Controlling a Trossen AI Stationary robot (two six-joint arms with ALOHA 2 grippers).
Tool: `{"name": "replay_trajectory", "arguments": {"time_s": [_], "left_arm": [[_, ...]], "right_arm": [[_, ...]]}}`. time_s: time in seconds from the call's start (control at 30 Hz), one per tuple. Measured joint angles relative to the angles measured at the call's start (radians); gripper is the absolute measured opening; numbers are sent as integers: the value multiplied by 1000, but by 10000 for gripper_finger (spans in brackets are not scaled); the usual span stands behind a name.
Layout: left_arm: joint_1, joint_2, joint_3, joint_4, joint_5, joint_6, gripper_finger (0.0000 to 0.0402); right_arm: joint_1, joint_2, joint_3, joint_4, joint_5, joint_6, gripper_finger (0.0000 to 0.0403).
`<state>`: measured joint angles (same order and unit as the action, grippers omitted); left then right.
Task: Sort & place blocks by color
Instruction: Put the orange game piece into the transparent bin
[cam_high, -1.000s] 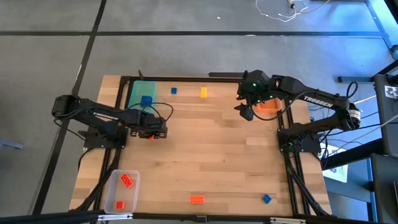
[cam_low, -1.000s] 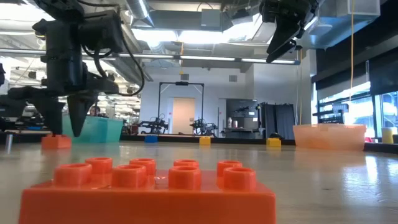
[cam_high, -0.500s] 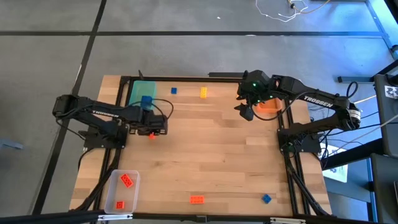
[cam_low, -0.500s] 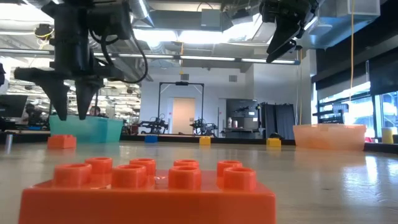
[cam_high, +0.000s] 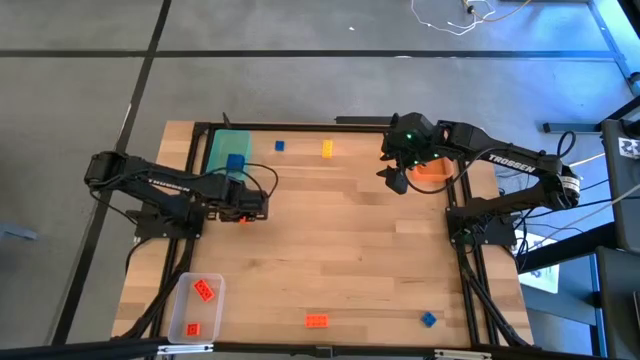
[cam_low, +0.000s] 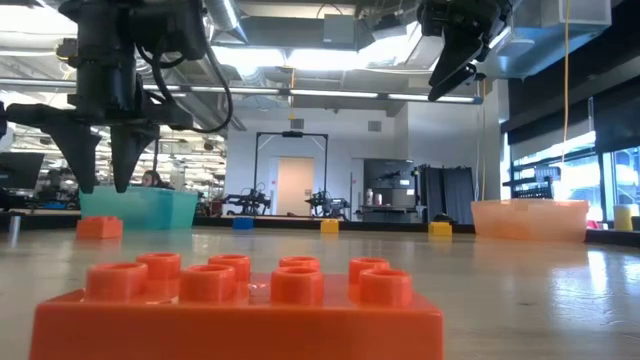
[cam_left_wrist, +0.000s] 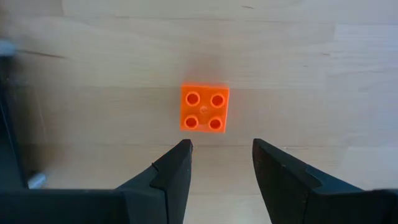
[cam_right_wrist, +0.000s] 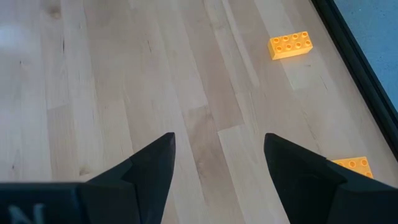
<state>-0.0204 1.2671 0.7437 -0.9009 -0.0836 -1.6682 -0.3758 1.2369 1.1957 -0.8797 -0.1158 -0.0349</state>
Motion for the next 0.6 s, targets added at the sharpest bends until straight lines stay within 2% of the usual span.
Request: {"name": "replay_trajectory", "arguments": {"time_s": [0.33,0.5,0.6], "left_arm": [[1,4,-16,4,-11,29,219],[9,75,-65,91,-10,32,227],[19,118,-75,138,-19,86,227]], "right_arm": [[0,0,0,0,0,0,245],[0,0,0,0,0,0,245],[0,0,0,0,0,0,245]]}}
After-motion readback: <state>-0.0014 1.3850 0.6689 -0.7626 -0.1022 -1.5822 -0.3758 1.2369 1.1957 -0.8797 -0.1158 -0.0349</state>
